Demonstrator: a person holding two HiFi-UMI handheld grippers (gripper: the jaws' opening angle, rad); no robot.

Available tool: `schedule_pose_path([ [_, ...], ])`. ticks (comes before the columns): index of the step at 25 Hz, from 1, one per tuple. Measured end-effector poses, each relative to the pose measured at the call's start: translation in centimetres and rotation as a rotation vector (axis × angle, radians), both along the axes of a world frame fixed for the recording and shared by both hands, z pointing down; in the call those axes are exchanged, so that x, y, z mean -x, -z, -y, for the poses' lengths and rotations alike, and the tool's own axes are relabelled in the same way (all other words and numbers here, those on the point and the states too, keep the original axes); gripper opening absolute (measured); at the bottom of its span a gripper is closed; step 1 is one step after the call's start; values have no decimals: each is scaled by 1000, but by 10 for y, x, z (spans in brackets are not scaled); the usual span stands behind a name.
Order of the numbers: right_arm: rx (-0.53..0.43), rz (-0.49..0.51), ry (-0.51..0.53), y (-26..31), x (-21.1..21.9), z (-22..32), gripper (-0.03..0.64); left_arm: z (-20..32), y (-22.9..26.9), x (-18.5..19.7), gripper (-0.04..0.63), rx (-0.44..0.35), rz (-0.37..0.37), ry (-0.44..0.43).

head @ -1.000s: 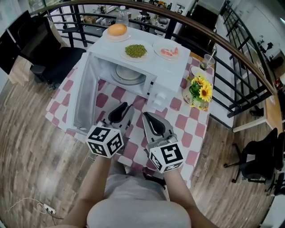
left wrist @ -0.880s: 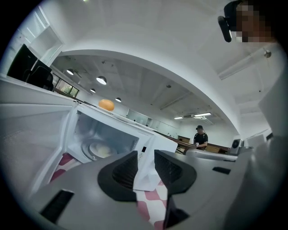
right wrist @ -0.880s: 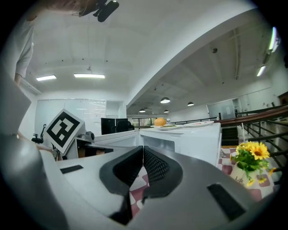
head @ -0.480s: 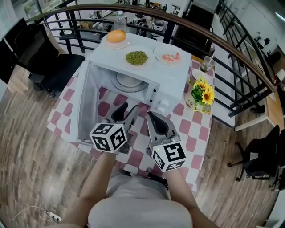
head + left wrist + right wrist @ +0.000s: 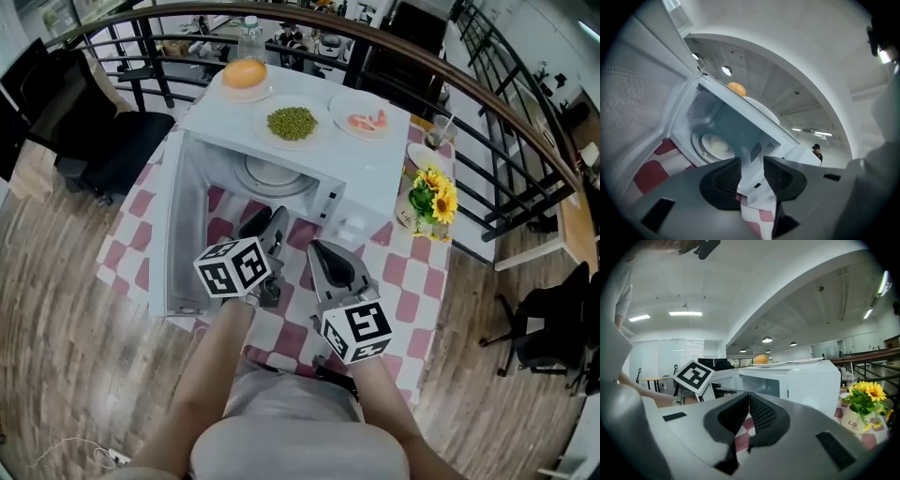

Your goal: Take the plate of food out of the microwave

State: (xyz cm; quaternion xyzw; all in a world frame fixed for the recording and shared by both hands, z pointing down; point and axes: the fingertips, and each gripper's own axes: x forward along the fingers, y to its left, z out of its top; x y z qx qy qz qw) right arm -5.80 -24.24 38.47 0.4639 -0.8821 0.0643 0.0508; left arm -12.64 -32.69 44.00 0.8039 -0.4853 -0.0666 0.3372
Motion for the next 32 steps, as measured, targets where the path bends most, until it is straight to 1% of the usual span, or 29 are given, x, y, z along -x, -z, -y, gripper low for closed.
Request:
schedule_pose_path([
  [1, 3, 0, 0, -1, 1, 1, 26, 5, -3, 2, 144, 17, -16, 7],
  [2, 7, 0, 0, -1, 1, 3, 25, 9, -7, 3, 158, 35, -31, 12],
  [6, 18, -2, -4, -5, 2, 11, 26, 26, -25, 11, 231, 119, -103, 45],
  [9, 17, -18, 3, -6, 6, 16, 25, 39, -41, 20, 246, 179, -146, 97],
  [14, 21, -44, 12, -11, 15, 25, 25, 58, -66, 31, 289, 272, -166, 178],
  [16, 21, -56, 19, -12, 20, 27, 25, 63, -77, 36, 295, 323, -173, 214],
  [18, 26, -64, 26, -15, 24, 29, 25, 66, -89, 41, 295, 373, -163, 247],
  [20, 37, -62, 28, -20, 26, 31, 25, 70, -100, 44, 295, 415, -155, 269],
  [25, 80, -63, 12, -37, 23, 35, 25, 86, -118, 41, 310, 510, -160, 302],
  [29, 103, -70, 11, -46, 20, 39, 26, 97, -129, 43, 319, 581, -190, 348],
  [32, 118, -74, 3, -51, 17, 43, 25, 104, -135, 45, 331, 617, -216, 384],
])
